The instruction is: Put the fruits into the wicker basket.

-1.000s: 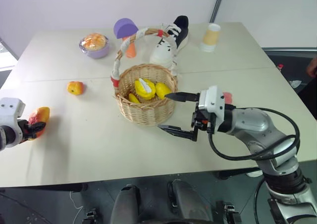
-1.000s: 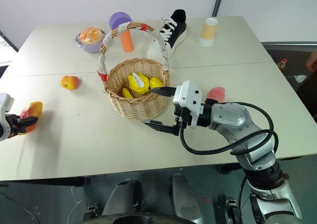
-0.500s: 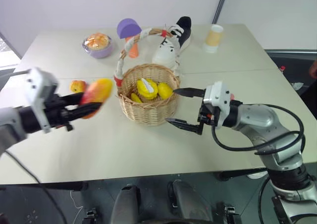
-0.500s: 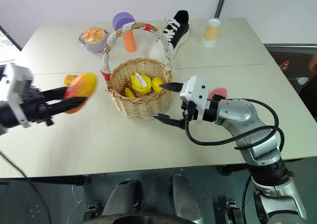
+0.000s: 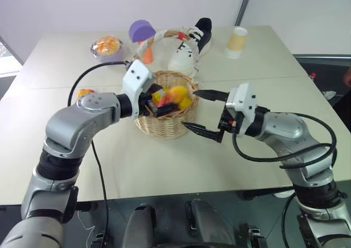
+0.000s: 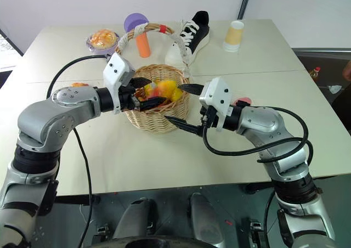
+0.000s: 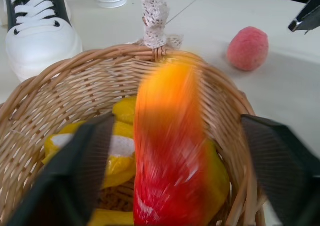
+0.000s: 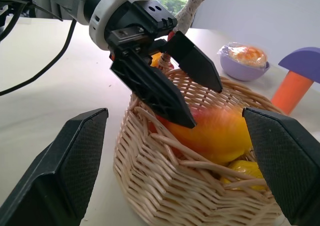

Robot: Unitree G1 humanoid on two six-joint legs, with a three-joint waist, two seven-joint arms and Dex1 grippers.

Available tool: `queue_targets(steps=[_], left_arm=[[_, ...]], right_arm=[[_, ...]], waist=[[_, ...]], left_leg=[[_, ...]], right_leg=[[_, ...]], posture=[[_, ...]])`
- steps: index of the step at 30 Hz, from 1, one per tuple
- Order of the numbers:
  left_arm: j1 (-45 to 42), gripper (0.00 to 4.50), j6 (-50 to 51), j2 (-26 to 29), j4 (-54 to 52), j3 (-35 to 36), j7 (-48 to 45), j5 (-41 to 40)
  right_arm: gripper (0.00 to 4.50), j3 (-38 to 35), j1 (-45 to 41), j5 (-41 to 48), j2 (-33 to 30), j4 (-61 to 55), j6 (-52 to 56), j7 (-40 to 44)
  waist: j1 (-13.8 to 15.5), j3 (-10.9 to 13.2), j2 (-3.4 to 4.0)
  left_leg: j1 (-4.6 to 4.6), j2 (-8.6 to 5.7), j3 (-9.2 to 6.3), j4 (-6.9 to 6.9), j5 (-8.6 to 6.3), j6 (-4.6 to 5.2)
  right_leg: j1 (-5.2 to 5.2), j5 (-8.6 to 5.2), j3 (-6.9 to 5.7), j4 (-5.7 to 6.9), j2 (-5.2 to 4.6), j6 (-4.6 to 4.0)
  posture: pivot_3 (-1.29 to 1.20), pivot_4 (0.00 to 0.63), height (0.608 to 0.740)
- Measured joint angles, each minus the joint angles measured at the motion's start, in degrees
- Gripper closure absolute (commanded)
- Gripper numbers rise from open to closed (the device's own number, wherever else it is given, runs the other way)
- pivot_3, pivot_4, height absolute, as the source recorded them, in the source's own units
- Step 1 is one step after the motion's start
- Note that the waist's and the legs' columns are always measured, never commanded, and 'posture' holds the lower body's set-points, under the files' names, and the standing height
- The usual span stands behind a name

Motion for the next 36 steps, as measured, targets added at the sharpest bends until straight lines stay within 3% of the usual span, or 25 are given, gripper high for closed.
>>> queue_targets(steps=[3,9,13,16,19,23,32,36], left_arm=[[1.1,0.1,-0.1,0.0,-1.7,5.1,-3.2,-4.6],[8.0,0.1,4.5,4.9,-4.3,23.8,-6.2,-20.7],[14.6,0.1,5.7,9.2,-2.8,32.9,-5.7,-23.8],[21.1,0.1,3.9,12.2,1.4,37.7,-3.2,-19.5],[22.4,0.1,0.2,12.3,6.9,35.5,1.4,-11.5],[15.7,0.1,-3.9,9.6,17.4,29.4,9.5,-1.3],[-0.9,0.1,-12.9,5.4,41.5,15.7,11.9,13.4],[-5.8,0.1,-17.4,3.8,52.1,14.4,11.9,17.7]], right_arm=[[0.0,-0.4,0.9,0.0,-0.2,-0.7,0.2,-0.8],[0.0,-1.4,1.3,0.0,-0.9,-1.0,0.2,-1.2],[0.0,-1.5,1.3,0.0,-0.9,-0.9,0.2,-0.9],[0.0,-1.3,1.0,0.0,-1.0,-0.3,0.1,-0.4],[0.0,-0.9,0.2,0.0,-0.5,0.7,-0.1,0.3],[0.0,0.2,-2.1,0.0,0.6,1.2,-0.5,1.1],[0.0,2.1,-2.7,0.2,2.5,-0.6,0.2,0.4],[0.0,2.1,-1.5,0.4,2.5,-2.6,1.2,-1.0]], waist=[[0.0,0.0,0.0],[-0.8,0.0,0.0],[-1.1,0.0,0.0],[-0.9,0.0,0.01],[-0.1,0.0,-0.02],[0.8,0.0,-0.07],[0.4,0.0,-0.08],[0.5,0.0,-0.08]], left_leg=[[-0.01,0.02,0.01,0.0,0.0,0.0],[0.01,0.04,-0.04,0.03,0.0,0.0],[0.03,0.04,-0.06,0.02,0.0,0.0],[0.05,0.05,-0.08,-0.01,0.0,0.0],[0.03,0.01,-0.13,0.05,0.0,-0.01],[-0.05,-0.02,-0.1,0.07,0.0,-0.01],[-0.09,-0.04,-0.07,0.04,0.0,-0.01],[-0.09,-0.03,-0.08,0.05,0.0,-0.01]], right_leg=[[-0.01,0.0,0.0,0.0,-0.01,0.0],[0.0,0.0,-0.03,0.05,-0.01,0.0],[0.01,-0.01,-0.04,0.04,-0.01,0.0],[0.01,-0.02,-0.07,0.04,-0.01,-0.02],[0.07,-0.01,-0.12,0.03,-0.06,-0.02],[0.07,0.0,-0.14,-0.05,-0.09,0.0],[-0.02,0.01,-0.14,-0.02,-0.09,0.0],[-0.03,0.01,-0.15,0.0,-0.08,0.0]], posture=[[0.0,0.15,0.74],[0.0,0.15,0.74],[0.0,0.15,0.74],[0.0,0.15,0.74],[0.0,0.15,0.74],[0.0,0.15,0.74],[0.0,0.15,0.74],[0.0,0.15,0.74]])
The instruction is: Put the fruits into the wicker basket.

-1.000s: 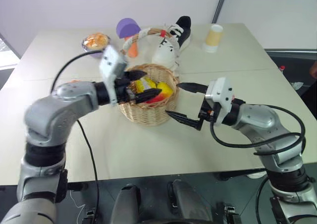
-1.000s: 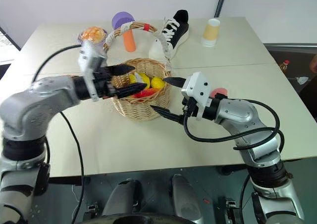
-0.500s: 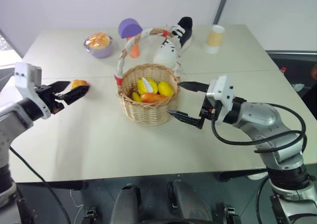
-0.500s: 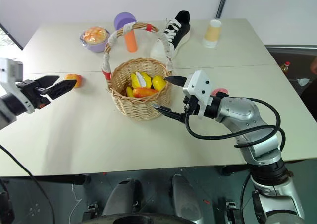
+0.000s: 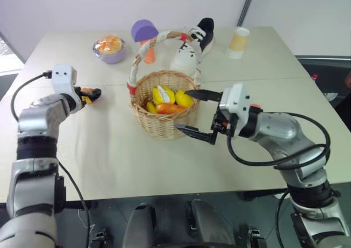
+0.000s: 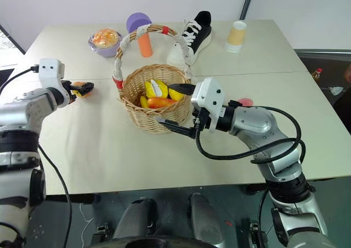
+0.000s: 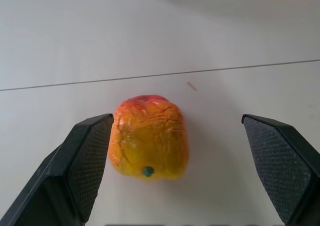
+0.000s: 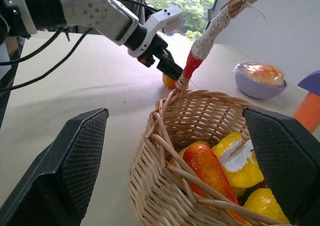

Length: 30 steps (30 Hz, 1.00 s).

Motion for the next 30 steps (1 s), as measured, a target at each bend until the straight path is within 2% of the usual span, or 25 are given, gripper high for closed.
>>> queue_targets(steps=[7,10,12,13,16,21,23,26,30], left_arm=[[-6.2,0.1,-5.4,-2.8,12.9,-1.0,-0.2,4.6],[-7.3,0.96,-7.0,-3.1,16.6,-1.0,-0.6,5.8],[-7.6,1.99,-7.5,-3.1,17.8,-1.0,-0.5,6.4],[-7.7,2.37,-7.8,-3.1,18.1,-1.0,-0.5,6.7],[-7.7,2.37,-7.9,-2.5,18.2,-1.0,-0.7,7.6],[6.3,2.37,-7.6,1.6,-4.4,4.7,-11.3,0.8],[13.6,2.37,-4.6,3.1,-16.7,8.4,-16.8,-5.8],[27.1,2.37,5.0,7.7,-39.1,15.5,-27.4,-21.2],[28.3,2.37,12.5,11.3,-55.5,17.5,-29.7,-32.7]], right_arm=[[0.0,0.0,0.7,0.3,0.1,-1.7,1.2,-2.0],[0.0,0.0,1.3,0.3,0.1,-1.9,1.3,-2.3],[0.0,0.0,1.4,0.3,0.1,-1.9,1.3,-2.7],[0.0,0.0,1.4,0.3,0.1,-2.0,1.3,-2.8],[0.0,0.0,1.6,0.3,0.0,-2.6,1.3,-3.0],[0.0,-0.6,2.6,0.3,-0.5,-3.3,1.4,-3.3],[0.0,-0.8,2.6,0.4,-0.6,-3.5,1.4,-3.1],[0.0,-1.3,2.4,0.3,-1.5,-2.4,1.3,-2.0],[0.0,-1.6,1.2,0.2,-1.9,0.6,0.6,-0.2]], waist=[[0.2,0.0,-0.01],[0.0,0.0,0.0],[-0.1,0.0,-0.01],[0.0,0.0,-0.01],[0.0,0.0,-0.01],[-0.5,0.0,-0.01],[-0.4,0.0,-0.01],[-1.1,0.0,-0.02],[0.0,0.0,0.01]], left_leg=[[-0.02,-0.02,0.01,0.01,0.0,0.0],[-0.02,-0.01,0.01,0.01,0.0,0.0],[-0.01,-0.01,0.0,0.01,0.0,0.0],[-0.01,-0.01,-0.01,0.01,0.0,0.0],[-0.02,-0.02,0.0,0.01,0.0,0.0],[-0.02,0.24,0.05,-0.11,0.02,-0.05],[0.0,0.31,0.08,-0.11,0.02,-0.05],[0.02,0.3,-0.05,-0.12,0.03,-0.07],[0.16,0.13,-0.07,-0.01,0.04,-0.09]], right_leg=[[0.0,0.0,-0.01,0.0,-0.02,0.0],[0.0,0.0,-0.01,0.0,-0.01,0.01],[0.0,0.0,-0.01,0.02,-0.01,0.01],[0.0,0.0,-0.01,0.02,-0.01,0.01],[0.0,0.0,-0.01,0.01,-0.01,0.01],[-0.08,0.0,0.03,0.03,-0.05,-0.01],[-0.08,0.0,0.08,0.03,-0.13,-0.02],[-0.05,0.0,0.11,0.01,-0.28,-0.02],[0.22,-0.02,0.0,-0.02,-0.15,-0.03]], posture=[[0.0,0.15,0.74],[0.0,0.15,0.74],[0.0,0.15,0.74],[0.0,0.15,0.74],[0.0,0.15,0.74],[0.0,0.15,0.74],[0.0,0.15,0.74],[0.0,0.15,0.74],[0.0,0.15,0.74]])
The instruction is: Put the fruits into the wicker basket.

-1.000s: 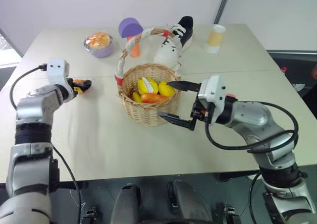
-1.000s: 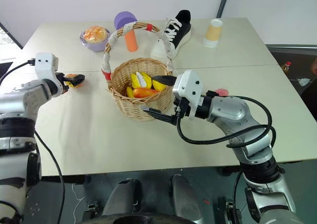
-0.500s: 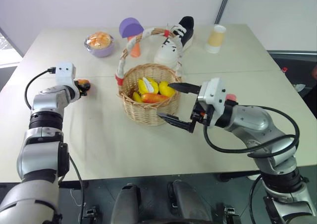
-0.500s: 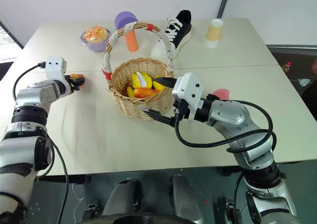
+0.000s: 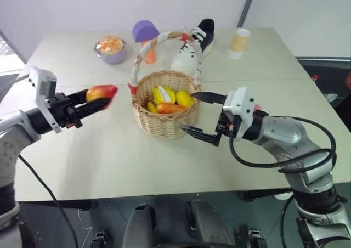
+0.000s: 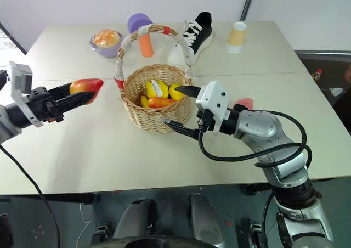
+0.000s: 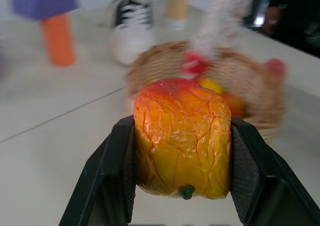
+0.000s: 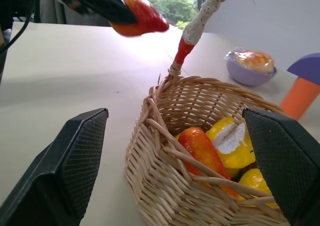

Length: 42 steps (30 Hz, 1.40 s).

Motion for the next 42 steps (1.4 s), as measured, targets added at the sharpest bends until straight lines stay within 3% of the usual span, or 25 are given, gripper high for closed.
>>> queue_targets(steps=[4,10,13,15,16,22,29,42], left_arm=[[-9.1,2.37,3.6,-3.6,-4.2,-7.6,7.8,-1.4],[-21.0,2.37,3.7,-11.9,-0.8,-27.3,17.6,10.3],[-23.3,1.29,5.3,-14.8,2.6,-30.0,19.7,12.6],[-23.6,0.15,5.7,-15.2,3.9,-30.0,20.0,13.1],[-23.8,0.04,5.7,-15.3,4.2,-30.0,20.0,13.7],[-23.3,0.04,1.9,-16.0,2.8,-29.1,15.3,13.9],[-18.2,0.04,-1.0,-15.8,-4.5,-30.4,8.0,11.7],[-15.5,0.04,-1.8,-15.9,-5.5,-32.4,7.4,13.0]], right_arm=[[0.0,-0.6,-0.5,-1.1,-0.9,3.5,-1.5,1.3],[0.0,-2.0,0.1,-2.8,-2.2,6.3,-3.1,2.1],[0.0,-4.0,1.6,-3.5,-3.7,6.1,-3.1,1.4],[0.0,-6.4,3.6,-4.1,-5.6,6.2,-2.8,0.8],[0.0,-8.0,4.7,-4.7,-7.4,6.6,-2.8,0.6],[0.0,-13.2,9.9,-10.3,-16.6,13.4,-2.5,0.6],[0.0,-14.9,8.5,-9.4,-8.4,23.2,-1.7,-3.6],[0.0,-14.1,4.0,-11.9,-0.5,36.2,-3.1,-11.8]], waist=[[0.3,0.0,-0.02],[-0.2,0.0,-0.01],[-0.2,0.0,0.0],[-0.1,0.0,0.01],[0.0,0.0,0.01],[0.0,0.0,0.01],[-0.3,0.0,0.06],[-0.1,0.1,0.13]], left_leg=[[-0.03,-0.16,-0.03,0.09,0.0,0.01],[-0.11,-0.18,-0.04,0.11,-0.06,0.11],[-0.11,-0.14,-0.07,0.07,-0.07,0.14],[-0.12,-0.14,-0.06,0.07,-0.07,0.14],[-0.13,-0.15,-0.05,0.08,-0.07,0.13],[-0.12,-0.17,0.02,0.13,-0.07,0.14],[-0.03,-0.12,0.07,0.14,-0.06,0.13],[-0.12,-0.13,0.09,0.24,-0.07,0.14]], right_leg=[[0.04,0.0,-0.01,-0.02,0.08,0.03],[-0.07,0.01,0.05,-0.01,0.17,0.04],[-0.12,0.0,0.05,0.02,0.23,0.03],[-0.12,0.0,0.05,0.02,0.22,0.03],[-0.12,0.0,0.05,0.01,0.2,0.03],[-0.09,0.0,0.07,-0.01,0.18,0.03],[-0.09,0.0,0.15,0.07,0.26,0.03],[-0.08,0.0,0.15,0.04,0.22,0.04]], posture=[[0.0,0.15,0.74],[0.0,0.15,0.74],[0.0,0.15,0.74],[0.0,0.15,0.74],[0.0,0.15,0.74],[0.0,0.15,0.74],[0.0,0.15,0.74],[0.0,0.15,0.74]])
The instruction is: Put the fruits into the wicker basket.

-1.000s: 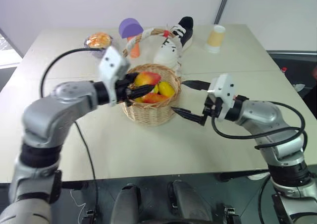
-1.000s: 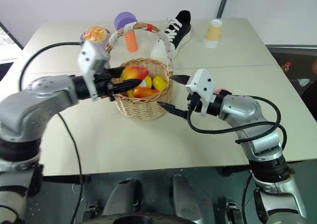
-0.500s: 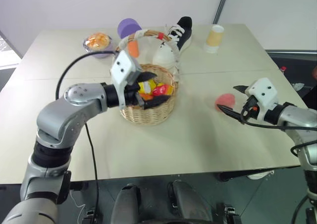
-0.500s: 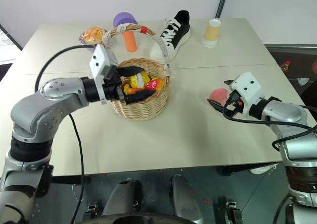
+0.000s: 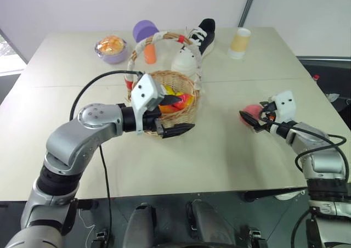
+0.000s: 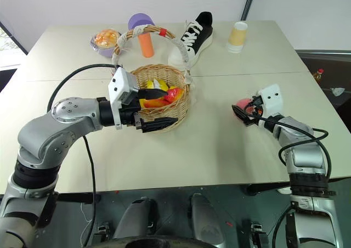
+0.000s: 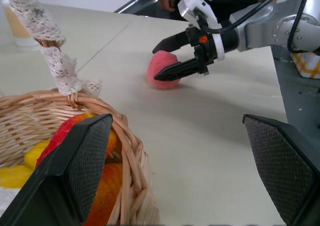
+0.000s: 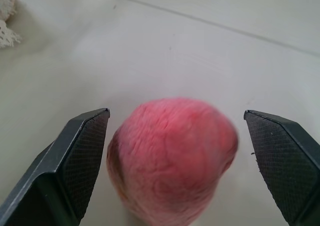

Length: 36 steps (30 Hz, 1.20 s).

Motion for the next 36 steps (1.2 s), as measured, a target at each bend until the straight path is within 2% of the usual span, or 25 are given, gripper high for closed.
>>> queue_targets(steps=[1,2,4,6,8,13,17,20,22,24,30,32,34,35,36], left_arm=[[0.2,0.04,-0.1,-0.2,0.0,-0.3,0.0,0.2],[0.2,0.01,-0.1,-0.2,0.0,-0.6,0.0,0.4],[0.3,0.0,-0.3,-0.2,0.0,-0.8,-0.1,0.9],[0.5,0.0,-0.4,-0.1,0.0,-0.8,-0.2,1.2],[0.8,0.0,-0.5,0.0,0.1,-0.8,-0.4,1.2],[2.8,0.0,-2.1,0.9,0.6,2.2,-0.4,1.1],[8.2,0.0,-4.9,4.4,2.5,11.3,-1.9,0.7],[12.5,0.0,-6.6,5.6,3.2,17.7,-3.4,-1.2],[15.1,0.0,-6.6,5.8,4.0,22.1,-3.5,-3.0],[17.1,0.0,-6.8,6.1,5.2,26.0,-3.2,-3.7],[19.7,0.0,-7.6,6.3,4.7,27.9,-1.7,-4.0],[20.0,0.0,-7.6,5.9,3.8,27.9,-0.9,-4.1],[20.4,0.0,-7.6,5.6,2.7,27.8,0.1,-4.6],[20.4,0.0,-7.6,5.3,2.3,27.7,0.6,-5.0],[20.4,0.0,-7.5,5.3,2.2,27.7,1.0,-5.3]], right_arm=[[0.0,0.2,0.1,0.0,0.2,0.3,0.0,-0.1],[0.25,0.3,0.1,0.0,0.2,0.4,0.0,-0.1],[0.89,0.2,0.1,0.0,0.2,0.4,0.0,-0.2],[1.83,0.2,0.1,0.1,0.2,0.4,0.1,0.0],[2.11,0.2,0.3,0.1,0.2,0.1,0.0,0.2],[2.11,1.9,1.7,-0.8,-1.4,-6.7,-1.0,3.2],[2.11,4.5,-0.1,6.9,-2.8,-24.3,0.8,11.4],[2.11,7.5,-6.4,11.5,-0.5,-31.2,4.4,12.1],[2.11,10.6,-10.8,11.4,3.3,-31.5,5.8,10.3],[2.11,15.3,-15.5,9.8,9.7,-29.5,6.3,7.0],[2.11,23.6,-22.9,1.3,20.4,-16.2,5.2,-0.4],[1.05,24.3,-23.9,-0.9,22.1,-11.8,4.4,-2.1],[0.27,24.7,-24.5,-2.4,22.6,-9.2,3.3,-2.5],[0.06,24.7,-24.5,-2.9,22.8,-8.6,2.9,-2.5],[0.06,24.7,-24.5,-3.3,23.1,-8.5,2.3,-2.5]], waist=[[0.0,0.0,0.02],[0.0,0.0,0.02],[-0.1,0.0,0.02],[-0.1,0.0,0.02],[-0.1,0.0,0.02],[-0.3,0.0,0.07],[-1.5,0.1,0.17],[-1.6,0.1,0.15],[-1.5,0.1,0.15],[-1.5,0.1,0.16],[-0.9,0.0,0.08],[-0.9,0.1,0.09],[-0.9,0.1,0.09],[-0.9,0.1,0.09],[-1.0,0.1,0.09]], left_leg=[[0.0,0.0,0.0,0.0,0.0,0.0],[0.01,0.0,0.0,0.0,0.0,0.0],[0.01,0.0,0.0,0.0,0.0,0.0],[0.01,0.0,0.0,0.0,0.0,0.0],[0.01,0.0,0.0,0.0,0.0,0.0],[0.02,0.02,-0.01,0.0,0.0,0.01],[0.03,0.14,-0.18,-0.03,0.0,0.01],[0.04,0.16,-0.34,-0.01,0.0,0.0],[0.02,0.17,-0.33,0.02,0.0,0.0],[-0.01,0.16,-0.33,0.02,0.0,0.0],[-0.11,0.06,-0.31,0.03,0.0,-0.01],[-0.11,0.06,-0.32,0.03,0.0,-0.01],[-0.12,0.07,-0.35,0.01,0.0,-0.01],[-0.12,0.07,-0.37,0.01,0.0,-0.01],[-0.12,0.07,-0.38,0.0,0.0,-0.01]], right_leg=[[0.0,0.0,0.0,0.01,0.0,0.0],[0.0,0.0,0.0,0.01,0.0,0.0],[0.0,0.0,0.0,0.01,0.01,0.0],[0.0,0.0,0.0,0.01,0.01,0.0],[0.0,0.0,0.0,0.01,0.01,0.0],[-0.01,0.0,0.0,0.01,0.03,0.0],[-0.02,-0.01,-0.07,0.03,0.11,0.0],[0.01,0.0,-0.12,0.04,0.09,0.0],[0.02,0.0,-0.14,0.03,0.07,-0.01],[0.0,0.0,-0.16,0.03,0.06,-0.02],[0.0,0.01,-0.22,0.0,-0.23,-0.02],[-0.01,0.01,-0.22,0.0,-0.27,-0.02],[-0.01,0.01,-0.22,0.0,-0.29,-0.02],[-0.02,0.01,-0.22,0.0,-0.28,-0.02],[-0.03,0.01,-0.22,0.0,-0.27,-0.02]], posture=[[0.0,0.15,0.74],[0.0,0.15,0.74],[0.0,0.15,0.74],[0.0,0.15,0.74],[0.0,0.15,0.74],[0.0,0.15,0.74],[0.0,0.15,0.74],[0.0,0.15,0.74],[0.0,0.15,0.74],[0.0,0.15,0.74],[0.0,0.15,0.74],[0.0,0.15,0.74],[0.0,0.15,0.74],[0.0,0.15,0.74],[0.0,0.15,0.74]])
